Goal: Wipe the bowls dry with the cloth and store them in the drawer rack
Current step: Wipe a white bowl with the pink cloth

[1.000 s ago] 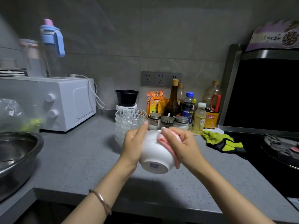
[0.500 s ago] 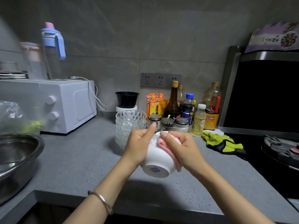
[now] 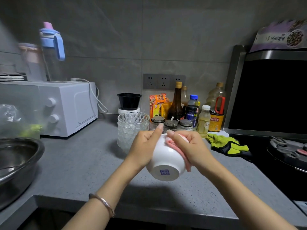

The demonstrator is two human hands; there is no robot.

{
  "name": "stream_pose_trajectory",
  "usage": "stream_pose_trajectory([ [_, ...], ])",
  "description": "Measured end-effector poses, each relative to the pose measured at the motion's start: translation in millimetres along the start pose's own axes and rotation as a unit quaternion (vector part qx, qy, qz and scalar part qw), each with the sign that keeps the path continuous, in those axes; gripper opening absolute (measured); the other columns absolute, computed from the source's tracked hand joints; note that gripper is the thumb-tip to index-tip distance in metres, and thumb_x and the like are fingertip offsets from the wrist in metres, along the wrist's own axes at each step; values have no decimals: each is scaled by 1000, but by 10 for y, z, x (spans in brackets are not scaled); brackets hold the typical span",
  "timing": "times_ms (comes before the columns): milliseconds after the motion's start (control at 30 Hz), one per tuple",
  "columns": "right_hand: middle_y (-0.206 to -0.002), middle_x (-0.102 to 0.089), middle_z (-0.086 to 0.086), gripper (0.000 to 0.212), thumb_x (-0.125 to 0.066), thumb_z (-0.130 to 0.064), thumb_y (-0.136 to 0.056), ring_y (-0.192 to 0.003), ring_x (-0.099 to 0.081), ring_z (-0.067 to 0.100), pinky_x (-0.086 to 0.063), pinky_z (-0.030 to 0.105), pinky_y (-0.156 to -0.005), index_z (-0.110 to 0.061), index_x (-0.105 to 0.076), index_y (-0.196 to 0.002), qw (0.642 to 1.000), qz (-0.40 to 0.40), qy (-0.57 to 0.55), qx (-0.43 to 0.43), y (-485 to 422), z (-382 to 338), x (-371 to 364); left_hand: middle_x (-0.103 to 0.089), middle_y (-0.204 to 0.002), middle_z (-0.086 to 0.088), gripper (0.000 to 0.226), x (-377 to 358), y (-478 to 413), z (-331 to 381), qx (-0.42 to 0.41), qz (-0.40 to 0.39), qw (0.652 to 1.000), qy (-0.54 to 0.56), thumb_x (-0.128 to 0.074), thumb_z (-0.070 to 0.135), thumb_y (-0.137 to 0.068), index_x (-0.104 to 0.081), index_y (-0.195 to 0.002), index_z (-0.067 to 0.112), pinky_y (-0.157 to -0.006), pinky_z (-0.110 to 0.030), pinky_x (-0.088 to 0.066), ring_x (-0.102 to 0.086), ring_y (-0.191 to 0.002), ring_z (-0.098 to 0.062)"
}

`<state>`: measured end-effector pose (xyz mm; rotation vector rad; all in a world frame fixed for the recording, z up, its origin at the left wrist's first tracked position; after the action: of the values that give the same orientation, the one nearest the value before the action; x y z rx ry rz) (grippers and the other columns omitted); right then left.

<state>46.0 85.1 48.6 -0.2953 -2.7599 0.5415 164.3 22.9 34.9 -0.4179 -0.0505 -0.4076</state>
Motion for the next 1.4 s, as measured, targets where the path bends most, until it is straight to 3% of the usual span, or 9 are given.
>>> stream_pose_trajectory([
  [233, -67, -71, 8, 48, -50, -57, -85, -57, -68, 20, -48, 18, -43, -14, -67, -75, 992, 31, -113, -48, 53, 120, -5, -71, -74, -13, 36, -17, 52, -162, 96, 106, 953, 268, -51, 39, -92, -68, -85, 9, -55, -29, -52, -67, -61, -25],
  [433, -63, -70, 7, 41, -51, -48, -79, -55, -67, 20, -50, 20, -48, -11, -67, -71, 997, 9, -54, -48, -13, 44, 131, -67, -64, 3, 43, 29, -11, -59, 78, 21, 995, 63, -39, 38, -99, -66, -72, 17, -57, -16, -46, -63, -62, -6],
  [533, -63, -70, 6, 36, -54, -48, -78, -54, -67, 18, -50, 21, -49, -15, -67, -70, 999, -22, 6, -24, -37, -37, 107, -67, -63, -4, 50, -19, -35, 41, 39, -21, 999, -1, -43, 46, -93, -64, -70, 6, -55, -18, -47, -65, -59, -13],
  [833, -66, -70, 7, 44, -54, -57, -82, -57, -68, 20, -47, 22, -47, -17, -67, -70, 995, 15, -85, -51, 26, 93, 30, -71, -83, -17, 36, -26, 41, -164, 119, 107, 949, 272, -56, 41, -88, -68, -92, 8, -65, -35, -52, -67, -68, -28],
  [933, -61, -69, 6, 44, -56, -53, -83, -52, -66, 17, -44, 18, -42, -11, -66, -71, 996, 5, -70, -51, 36, 98, 57, -71, -77, -11, 38, -1, 39, -203, 115, 76, 973, 184, -49, 43, -93, -70, -82, 14, -68, -30, -50, -67, -72, -21],
  [1033, -64, -70, 9, 41, -54, -48, -78, -54, -66, 18, -48, 20, -47, -9, -68, -75, 999, -13, -14, -43, 8, 44, 107, -65, -56, 2, 46, 9, 19, -100, 63, 27, 996, 62, -44, 44, -93, -63, -63, 15, -53, -16, -46, -62, -58, -10],
  [1100, -70, -71, 14, 44, -54, -51, -77, -58, -67, 23, -48, 25, -53, -9, -68, -76, 999, -24, 8, -39, 0, 31, 102, -67, -60, -2, 45, -33, 6, -45, 36, -3, 999, 38, -47, 44, -90, -63, -67, 9, -51, -19, -48, -65, -57, -14],
  [1267, -65, -70, 9, 41, -52, -52, -78, -56, -67, 22, -48, 21, -47, -15, -69, -70, 998, 1, -55, -29, 30, 52, 70, -70, -74, -16, 44, -68, 61, -104, 68, 58, 973, 213, -60, 48, -74, -68, -83, 6, -58, -30, -51, -67, -64, -29],
  [1400, -66, -69, 11, 56, -51, -77, -66, -60, -64, 32, -42, 26, -52, -26, -73, -66, 991, 34, -99, -82, 109, 239, -10, -71, -96, -21, 56, -53, 113, -292, 135, 88, 936, 311, -60, 54, -70, -69, -102, 9, -73, -41, -53, -66, -84, -37],
])
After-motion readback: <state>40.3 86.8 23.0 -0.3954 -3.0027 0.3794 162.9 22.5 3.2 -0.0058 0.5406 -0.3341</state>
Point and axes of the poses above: each hand's wrist, its own y-axis away from the middle knuckle, its own x-axis out of the back of the hand, z = x × y, the point moved 3 cm from there along -y, towards the middle knuckle
